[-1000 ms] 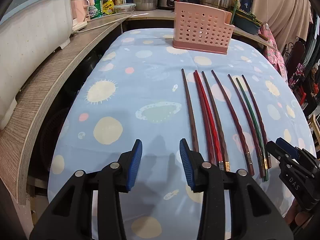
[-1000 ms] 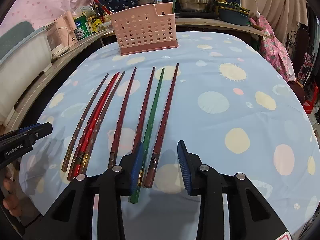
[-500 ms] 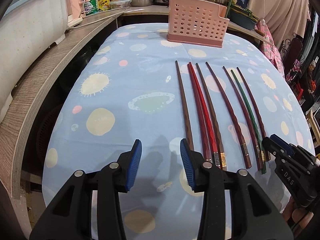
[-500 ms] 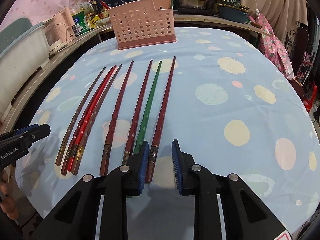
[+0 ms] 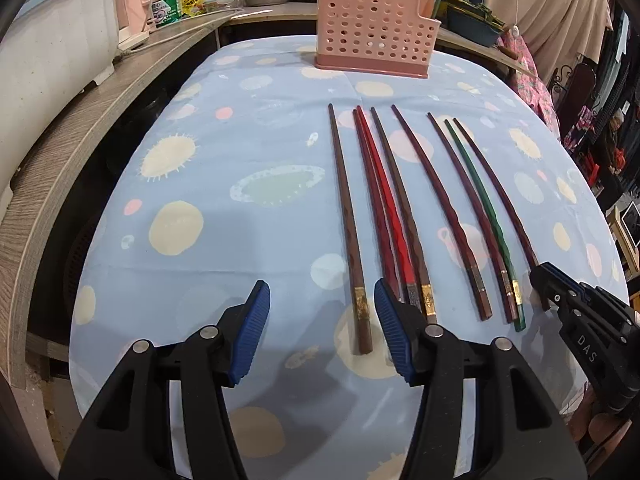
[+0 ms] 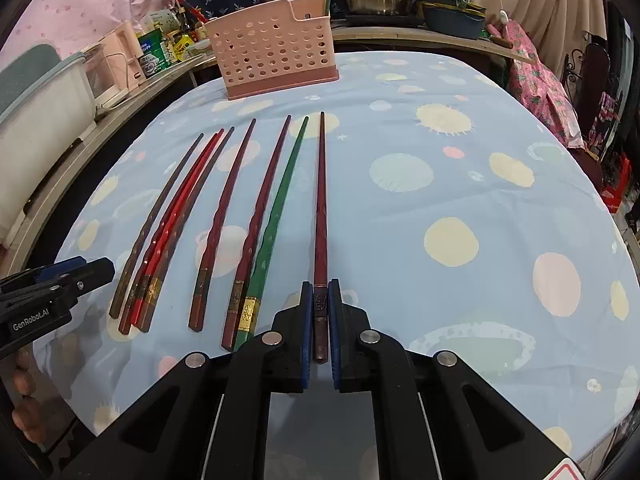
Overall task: Organize utensils
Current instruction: 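Grasp a dark red chopstick with the right tool while the left tool grasps a dark brown one, then lift both chopsticks and lower them into the pink basket, then open both tools to release the chopsticks in the basket, then move both open tools back down to the remaining chopsticks, then grasp the green chopstick with the right tool while the left tool grasps a dark red chopstick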
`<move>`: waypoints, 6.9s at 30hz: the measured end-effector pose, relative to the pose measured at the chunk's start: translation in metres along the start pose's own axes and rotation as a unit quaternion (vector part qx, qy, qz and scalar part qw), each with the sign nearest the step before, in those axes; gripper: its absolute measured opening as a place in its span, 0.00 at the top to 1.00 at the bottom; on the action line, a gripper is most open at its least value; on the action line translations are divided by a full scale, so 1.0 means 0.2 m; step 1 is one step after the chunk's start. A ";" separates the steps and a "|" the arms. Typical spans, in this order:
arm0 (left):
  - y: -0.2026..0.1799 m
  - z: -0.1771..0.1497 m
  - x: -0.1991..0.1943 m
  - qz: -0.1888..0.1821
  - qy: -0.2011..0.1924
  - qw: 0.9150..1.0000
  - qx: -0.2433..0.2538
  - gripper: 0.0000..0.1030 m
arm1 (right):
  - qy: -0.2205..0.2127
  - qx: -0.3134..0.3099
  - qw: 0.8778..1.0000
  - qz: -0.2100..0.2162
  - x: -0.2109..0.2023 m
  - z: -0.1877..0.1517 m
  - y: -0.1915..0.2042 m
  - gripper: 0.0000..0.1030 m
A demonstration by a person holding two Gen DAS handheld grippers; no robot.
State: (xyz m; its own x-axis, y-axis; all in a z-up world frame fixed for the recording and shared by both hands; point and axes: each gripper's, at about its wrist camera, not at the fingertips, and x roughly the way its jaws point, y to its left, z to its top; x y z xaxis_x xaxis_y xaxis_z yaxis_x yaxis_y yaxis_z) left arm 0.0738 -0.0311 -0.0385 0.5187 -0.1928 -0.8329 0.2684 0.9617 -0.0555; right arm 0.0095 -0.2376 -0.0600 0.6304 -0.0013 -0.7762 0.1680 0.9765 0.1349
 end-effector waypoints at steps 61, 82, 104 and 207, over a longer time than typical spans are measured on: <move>0.15 0.62 -0.55 -0.046 -0.140 0.988 -0.045 0.93 | -0.190 0.060 0.979 0.046 -0.59 0.70 -0.17 0.93; 0.08 1.40 -0.78 -0.046 -0.276 0.959 -0.042 0.93 | -0.297 0.074 0.947 0.095 -0.64 1.47 -0.15 0.93; 0.06 1.84 -0.36 -0.024 -0.281 0.958 -0.049 0.93 | -0.252 0.038 0.964 0.080 -0.07 1.89 0.08 0.93; 0.00 -0.01 -0.07 -0.009 -0.006 1.000 0.009 0.52 | 0.008 0.001 1.000 0.012 -0.04 -0.04 0.06 0.93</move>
State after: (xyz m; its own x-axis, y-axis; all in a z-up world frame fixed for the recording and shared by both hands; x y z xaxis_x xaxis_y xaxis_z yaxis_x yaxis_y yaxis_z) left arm 0.0643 -0.0281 -0.0276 0.5236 -0.2129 -0.8249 0.2922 0.9544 -0.0608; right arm 0.0014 -0.2245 -0.0572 0.6230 0.0261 -0.7818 0.1549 0.9756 0.1559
